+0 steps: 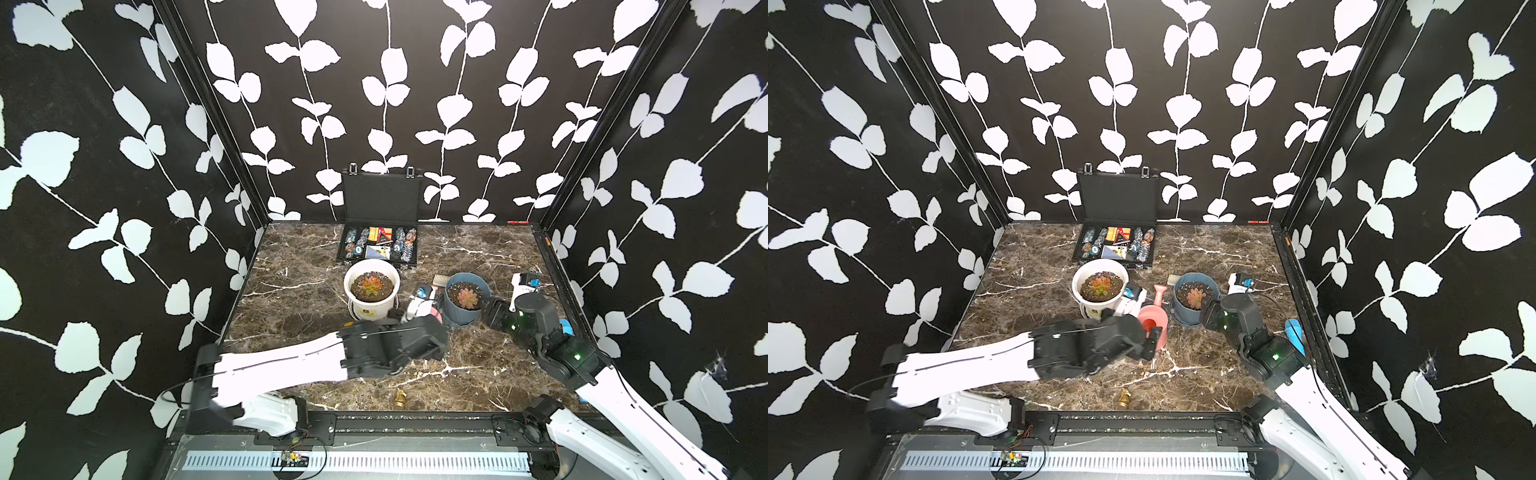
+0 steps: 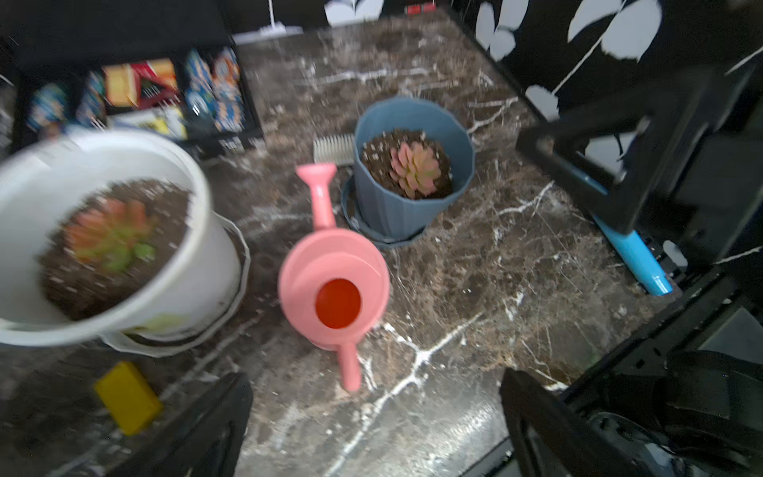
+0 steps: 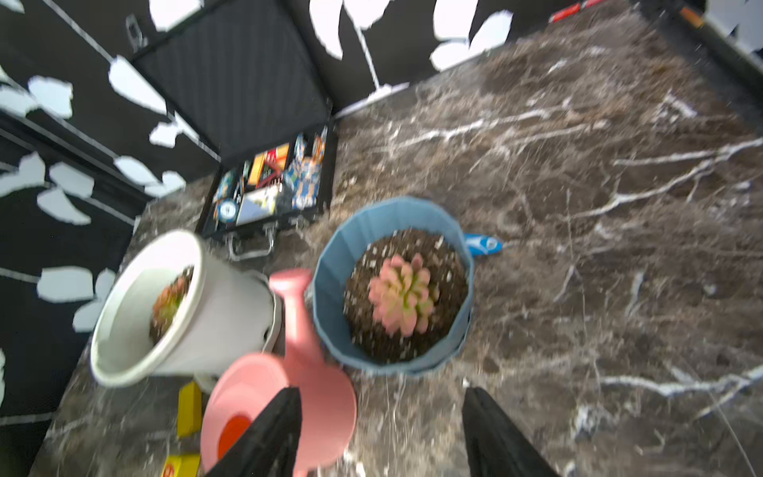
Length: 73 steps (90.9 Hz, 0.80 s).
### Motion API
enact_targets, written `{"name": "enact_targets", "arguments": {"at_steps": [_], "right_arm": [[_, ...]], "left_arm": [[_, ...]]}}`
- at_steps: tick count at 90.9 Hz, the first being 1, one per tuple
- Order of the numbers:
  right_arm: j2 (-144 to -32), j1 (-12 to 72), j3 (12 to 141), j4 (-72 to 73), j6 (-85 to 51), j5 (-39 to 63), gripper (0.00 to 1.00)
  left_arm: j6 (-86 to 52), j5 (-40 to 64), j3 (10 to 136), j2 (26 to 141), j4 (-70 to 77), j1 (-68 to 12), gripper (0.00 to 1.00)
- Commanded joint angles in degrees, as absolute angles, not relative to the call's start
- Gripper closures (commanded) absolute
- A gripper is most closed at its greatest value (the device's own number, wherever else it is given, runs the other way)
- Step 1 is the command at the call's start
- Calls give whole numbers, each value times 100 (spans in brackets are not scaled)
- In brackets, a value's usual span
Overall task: Water the succulent around the soil edge
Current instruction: Place the watering can at the center of the board, then pick up the watering can from the center of the board.
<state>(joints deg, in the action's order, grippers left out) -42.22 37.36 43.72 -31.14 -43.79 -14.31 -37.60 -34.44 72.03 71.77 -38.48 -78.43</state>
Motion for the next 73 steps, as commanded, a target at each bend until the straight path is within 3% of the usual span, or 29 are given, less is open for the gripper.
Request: {"name": "enact_targets", "arguments": {"at_steps": [1,20,34,73], "right_arm": [[-4409,4372,4606,-3779,-4744,-1630,36],[-5437,6144,5196,-4254,-4973,-3192,32],[-6112,6784,5415,-4206,-5275,-3521,32],[-7383,7694,5899,-4010,-5921,-3629,32]], "left_arm": [[-2733,-4513,7003,6571,-4242,-7840,1],[-771,-5881,6708,5883,-4233,-7840,1],[280,-5980,6207,5478,-3931,-7832,1],[-375,-4833,5609,4079,-4344,-6888,1]]}}
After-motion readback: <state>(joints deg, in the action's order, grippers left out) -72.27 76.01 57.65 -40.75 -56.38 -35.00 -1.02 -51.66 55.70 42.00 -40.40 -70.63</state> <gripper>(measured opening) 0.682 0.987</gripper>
